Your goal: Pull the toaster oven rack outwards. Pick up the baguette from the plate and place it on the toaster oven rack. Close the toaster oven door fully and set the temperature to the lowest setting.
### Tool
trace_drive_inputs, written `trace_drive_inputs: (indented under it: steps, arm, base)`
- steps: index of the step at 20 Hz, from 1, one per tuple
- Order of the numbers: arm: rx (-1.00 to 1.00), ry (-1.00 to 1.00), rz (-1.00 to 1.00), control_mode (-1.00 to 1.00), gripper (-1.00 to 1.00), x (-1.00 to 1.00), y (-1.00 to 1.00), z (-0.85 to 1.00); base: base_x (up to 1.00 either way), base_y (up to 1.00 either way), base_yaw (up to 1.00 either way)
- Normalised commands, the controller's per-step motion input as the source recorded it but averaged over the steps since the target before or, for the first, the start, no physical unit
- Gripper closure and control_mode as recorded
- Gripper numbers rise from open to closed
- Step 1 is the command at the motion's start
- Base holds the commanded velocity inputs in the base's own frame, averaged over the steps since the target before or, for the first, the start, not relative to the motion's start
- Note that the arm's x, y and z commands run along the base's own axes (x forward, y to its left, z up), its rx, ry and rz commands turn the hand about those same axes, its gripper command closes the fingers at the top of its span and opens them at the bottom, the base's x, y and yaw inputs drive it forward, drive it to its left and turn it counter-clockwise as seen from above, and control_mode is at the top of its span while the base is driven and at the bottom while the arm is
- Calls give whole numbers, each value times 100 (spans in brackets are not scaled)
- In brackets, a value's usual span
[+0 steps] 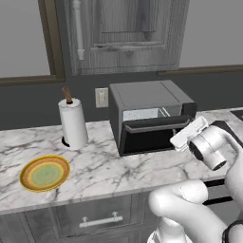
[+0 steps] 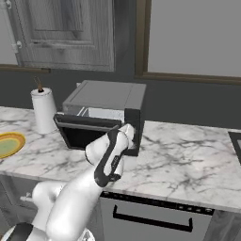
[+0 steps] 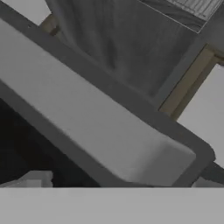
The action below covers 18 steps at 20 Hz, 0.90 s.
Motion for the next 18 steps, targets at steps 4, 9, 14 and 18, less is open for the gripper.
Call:
trace_drive_inputs:
  steps: [4,9,14,18]
  arm:
    - [0,-68,-66,-100,-100,-27,78,70]
    - [0,-63,-65,-100,-100,-1,87,74]
    - [0,-46,-54,-100,-100,8,100,72]
    - [-2,-9,-36,-100,-100,11,74,81]
  base:
    - [0,0,0]
    - [0,0,0]
    - [0,0,0]
    - [0,0,0]
